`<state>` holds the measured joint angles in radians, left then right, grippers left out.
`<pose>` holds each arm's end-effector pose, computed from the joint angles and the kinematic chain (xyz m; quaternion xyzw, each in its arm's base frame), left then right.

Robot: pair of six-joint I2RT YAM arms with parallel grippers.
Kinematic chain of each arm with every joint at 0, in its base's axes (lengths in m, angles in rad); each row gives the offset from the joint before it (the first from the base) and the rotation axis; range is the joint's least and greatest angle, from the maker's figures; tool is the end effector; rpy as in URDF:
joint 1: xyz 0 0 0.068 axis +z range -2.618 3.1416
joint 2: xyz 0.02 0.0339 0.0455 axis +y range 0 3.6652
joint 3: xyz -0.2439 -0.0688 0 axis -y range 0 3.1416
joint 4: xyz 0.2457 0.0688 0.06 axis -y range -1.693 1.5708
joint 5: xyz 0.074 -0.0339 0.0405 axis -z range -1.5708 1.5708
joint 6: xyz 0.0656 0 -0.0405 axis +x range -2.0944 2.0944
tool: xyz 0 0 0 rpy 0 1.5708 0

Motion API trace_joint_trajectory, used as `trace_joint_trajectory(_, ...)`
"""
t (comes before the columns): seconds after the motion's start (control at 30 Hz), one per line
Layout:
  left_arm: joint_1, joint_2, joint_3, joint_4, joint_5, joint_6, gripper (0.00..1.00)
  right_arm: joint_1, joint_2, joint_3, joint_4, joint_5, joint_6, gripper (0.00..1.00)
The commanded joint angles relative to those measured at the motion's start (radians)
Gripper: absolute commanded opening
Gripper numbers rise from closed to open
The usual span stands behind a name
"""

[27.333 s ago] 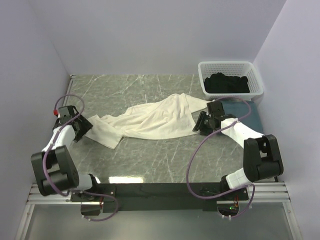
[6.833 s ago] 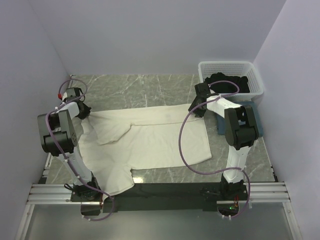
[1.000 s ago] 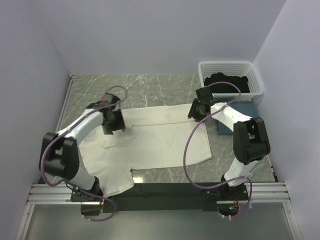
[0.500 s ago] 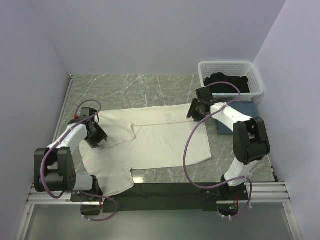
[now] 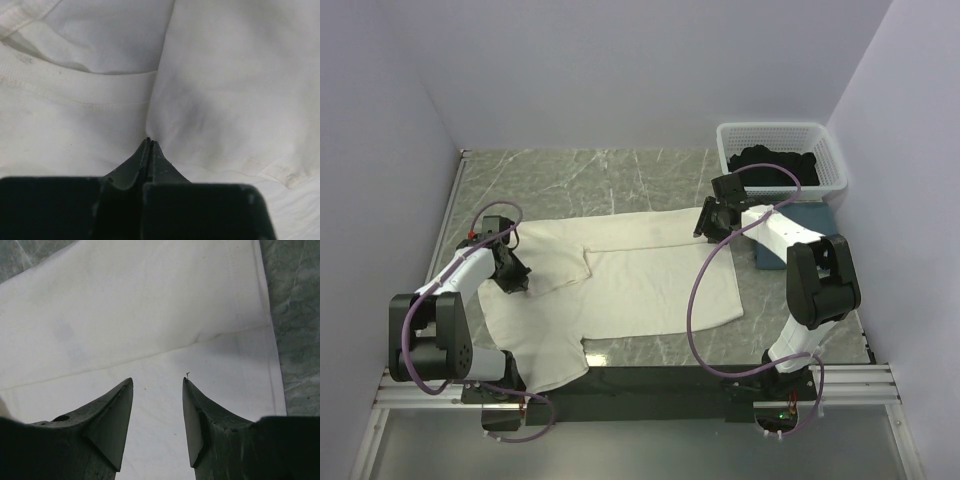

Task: Fold and stack the t-shirts
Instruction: Fold the tshirt

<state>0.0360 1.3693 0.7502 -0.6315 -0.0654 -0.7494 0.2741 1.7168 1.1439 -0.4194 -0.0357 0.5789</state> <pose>0.2497 0.0133 0.1264 -0.3824 0.9096 -0.0254 0.1606 0.3563 0.1026 0.1552 0.1404 0.9480 0.1336 0.2526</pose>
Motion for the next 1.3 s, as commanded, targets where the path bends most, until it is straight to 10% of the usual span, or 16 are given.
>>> trace_joint_trajectory(0.0, 0.002, -0.036, -0.008, -0.03, -0.011, -0.021, 0.01, -0.012, -0.011, 0.005, 0.008, -0.004, -0.013, 0.51)
trace_joint_trajectory(0.57, 0.002, -0.096, -0.002, -0.146, -0.019, -0.093, 0.09, -0.019, -0.016, 0.02, 0.016, -0.027, -0.01, 0.51)
trace_joint_trajectory(0.9, 0.175, -0.116, 0.121, -0.019, -0.044, -0.047, 0.69, -0.068, -0.054, 0.027, 0.057, 0.034, 0.027, 0.54)
trace_joint_trajectory(1.27, 0.269, 0.218, 0.302, 0.361, 0.006, 0.076, 0.56, -0.173, 0.033, 0.011, 0.14, -0.018, 0.151, 0.52)
